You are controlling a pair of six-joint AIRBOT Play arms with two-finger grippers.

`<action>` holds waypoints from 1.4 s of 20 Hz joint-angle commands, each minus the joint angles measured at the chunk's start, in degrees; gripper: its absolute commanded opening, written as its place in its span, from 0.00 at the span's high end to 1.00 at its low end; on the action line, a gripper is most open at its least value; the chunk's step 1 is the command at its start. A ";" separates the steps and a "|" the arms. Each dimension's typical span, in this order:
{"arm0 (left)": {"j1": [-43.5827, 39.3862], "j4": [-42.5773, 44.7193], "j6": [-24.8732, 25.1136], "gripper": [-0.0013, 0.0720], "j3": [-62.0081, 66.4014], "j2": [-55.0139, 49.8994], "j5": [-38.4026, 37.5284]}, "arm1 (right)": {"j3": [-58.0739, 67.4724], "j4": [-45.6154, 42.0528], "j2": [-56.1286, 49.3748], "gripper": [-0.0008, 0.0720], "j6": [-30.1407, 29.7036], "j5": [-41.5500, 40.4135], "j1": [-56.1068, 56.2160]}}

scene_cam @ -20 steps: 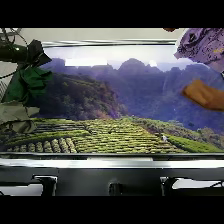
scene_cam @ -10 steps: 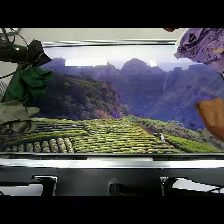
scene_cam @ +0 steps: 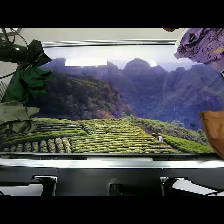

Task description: Fold the clothes and pants, and hang the long-sleeved shirts on hangers.

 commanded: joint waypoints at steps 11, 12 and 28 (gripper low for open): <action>0.02 0.02 0.04 0.96 0.02 -0.04 0.07 | -1.03 -1.77 0.70 0.25 -3.06 -2.56 -0.04; 0.02 0.00 0.04 0.96 0.02 -0.04 0.04 | -0.74 -1.55 1.68 0.22 -3.52 -3.15 -0.02; -4.50 19.32 8.20 0.96 -21.77 8.24 6.21 | 11.04 35.80 9.44 0.96 -33.33 -19.74 54.99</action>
